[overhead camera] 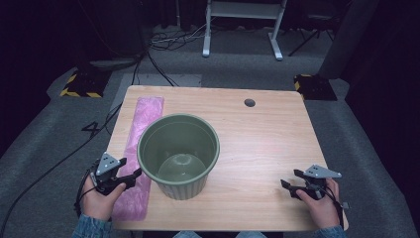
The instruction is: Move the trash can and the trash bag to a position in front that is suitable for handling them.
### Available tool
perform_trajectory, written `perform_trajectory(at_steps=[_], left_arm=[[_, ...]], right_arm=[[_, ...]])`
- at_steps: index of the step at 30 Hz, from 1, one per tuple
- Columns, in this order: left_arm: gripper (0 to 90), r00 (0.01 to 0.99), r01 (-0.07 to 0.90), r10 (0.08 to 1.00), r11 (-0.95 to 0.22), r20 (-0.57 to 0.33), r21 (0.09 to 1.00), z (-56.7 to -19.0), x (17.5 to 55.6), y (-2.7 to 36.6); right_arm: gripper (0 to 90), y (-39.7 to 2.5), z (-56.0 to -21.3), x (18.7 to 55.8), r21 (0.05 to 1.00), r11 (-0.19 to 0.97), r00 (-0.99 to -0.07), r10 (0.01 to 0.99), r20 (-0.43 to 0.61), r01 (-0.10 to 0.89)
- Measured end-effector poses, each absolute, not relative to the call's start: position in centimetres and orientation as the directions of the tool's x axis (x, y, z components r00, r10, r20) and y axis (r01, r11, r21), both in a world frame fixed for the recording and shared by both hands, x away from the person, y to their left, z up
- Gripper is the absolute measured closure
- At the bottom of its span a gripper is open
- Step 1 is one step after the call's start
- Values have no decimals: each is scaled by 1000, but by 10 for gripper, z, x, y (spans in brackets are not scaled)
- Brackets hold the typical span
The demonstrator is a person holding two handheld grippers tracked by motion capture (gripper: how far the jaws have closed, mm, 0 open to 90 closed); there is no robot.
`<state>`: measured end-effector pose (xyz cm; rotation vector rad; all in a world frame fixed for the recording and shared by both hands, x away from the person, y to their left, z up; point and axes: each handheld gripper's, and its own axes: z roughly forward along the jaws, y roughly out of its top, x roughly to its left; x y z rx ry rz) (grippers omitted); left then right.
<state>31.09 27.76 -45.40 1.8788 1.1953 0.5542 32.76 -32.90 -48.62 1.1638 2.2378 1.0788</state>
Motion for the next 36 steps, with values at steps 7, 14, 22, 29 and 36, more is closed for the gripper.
perform_trajectory(at_steps=[7, 14, 22, 29, 36], left_arm=[[372, 477, 501, 876, -207, -68, 840, -449, 330, 263], [459, 530, 458, 848, -275, -12, 845, -448, 336, 248], [458, 621, 431, 783, -334, -8, 838, -445, 335, 210], [430, 680, 421, 732, -356, -31, 835, -445, 332, 175], [442, 715, 415, 697, -359, -55, 836, -449, 329, 149]], right_arm=[[300, -320, -478, 330, 793, 357, -583, 812, -2, 494], [302, -313, -477, 334, 793, 366, -594, 804, -6, 487], [301, -298, -471, 337, 793, 389, -624, 781, -14, 468], [301, -292, -467, 338, 800, 393, -645, 764, -10, 453], [304, -282, -465, 342, 814, 375, -657, 754, 11, 443]])
